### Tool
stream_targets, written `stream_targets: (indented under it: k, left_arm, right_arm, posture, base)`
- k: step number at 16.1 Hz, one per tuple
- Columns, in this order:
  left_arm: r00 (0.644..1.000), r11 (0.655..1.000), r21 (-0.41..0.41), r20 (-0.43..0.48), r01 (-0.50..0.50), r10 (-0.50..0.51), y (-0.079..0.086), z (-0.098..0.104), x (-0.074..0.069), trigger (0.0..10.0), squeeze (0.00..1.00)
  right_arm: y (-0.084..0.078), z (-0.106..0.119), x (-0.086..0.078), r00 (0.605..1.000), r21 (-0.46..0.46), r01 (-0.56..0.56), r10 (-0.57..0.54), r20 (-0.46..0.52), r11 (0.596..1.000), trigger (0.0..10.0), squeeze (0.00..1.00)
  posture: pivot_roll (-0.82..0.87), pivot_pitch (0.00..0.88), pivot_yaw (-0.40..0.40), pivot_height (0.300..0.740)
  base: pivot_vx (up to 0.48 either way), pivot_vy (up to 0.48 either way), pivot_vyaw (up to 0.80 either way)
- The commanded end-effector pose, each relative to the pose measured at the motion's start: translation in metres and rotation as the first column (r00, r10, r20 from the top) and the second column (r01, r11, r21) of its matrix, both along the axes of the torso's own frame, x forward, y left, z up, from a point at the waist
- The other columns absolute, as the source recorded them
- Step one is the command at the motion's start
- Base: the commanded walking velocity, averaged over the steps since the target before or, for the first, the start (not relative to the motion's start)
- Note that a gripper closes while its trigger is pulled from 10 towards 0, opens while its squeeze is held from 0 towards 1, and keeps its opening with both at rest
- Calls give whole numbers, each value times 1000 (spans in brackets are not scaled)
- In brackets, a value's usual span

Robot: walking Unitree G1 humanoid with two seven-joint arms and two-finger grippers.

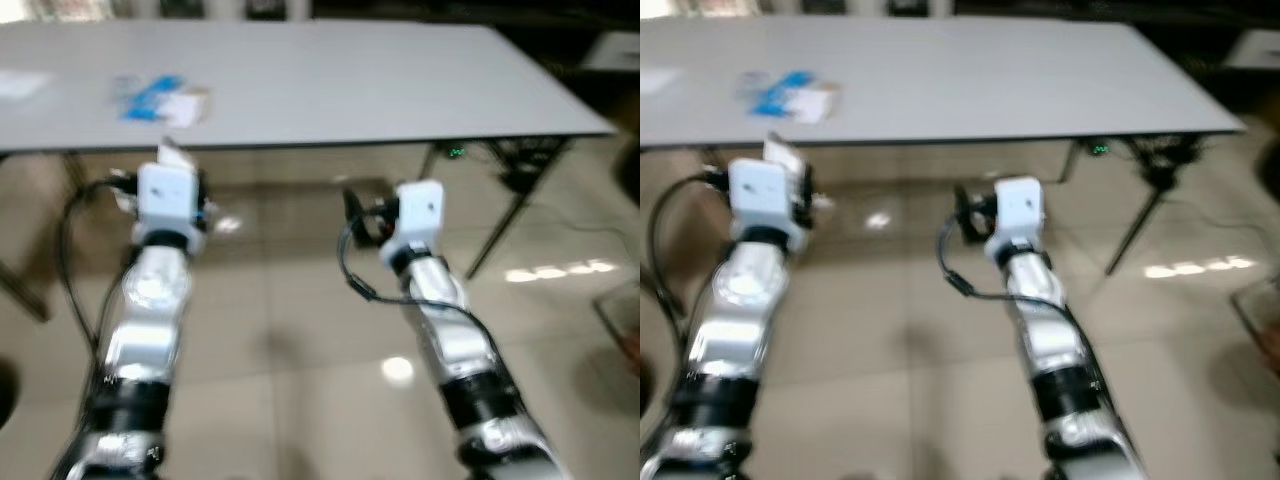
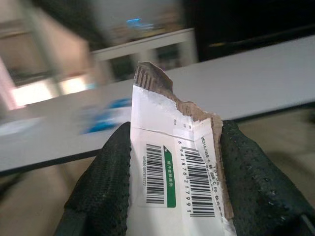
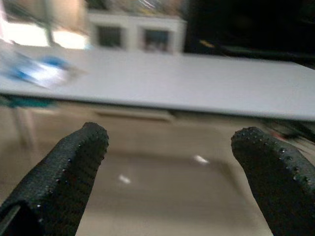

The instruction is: Picking trash to rubbish bin

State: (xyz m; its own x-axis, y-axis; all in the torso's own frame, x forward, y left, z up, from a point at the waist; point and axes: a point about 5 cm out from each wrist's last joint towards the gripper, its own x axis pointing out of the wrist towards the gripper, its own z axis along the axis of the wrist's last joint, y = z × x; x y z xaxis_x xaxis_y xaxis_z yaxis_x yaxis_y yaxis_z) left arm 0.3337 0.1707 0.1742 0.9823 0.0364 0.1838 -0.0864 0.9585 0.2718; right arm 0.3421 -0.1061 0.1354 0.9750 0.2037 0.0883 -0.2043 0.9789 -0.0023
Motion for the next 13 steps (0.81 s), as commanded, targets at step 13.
stream_targets:
  k: [13]
  left_arm:
    - [639, 998, -14, -769, -55, 25, 37, -214, -93, 10000, 0]
  right_arm:
    - [-68, -198, -120, 618, -213, 7, -171, -767, 977, 10000, 0]
  posture:
    - [17, 42, -80, 740]
  base:
    - [0, 0, 0]
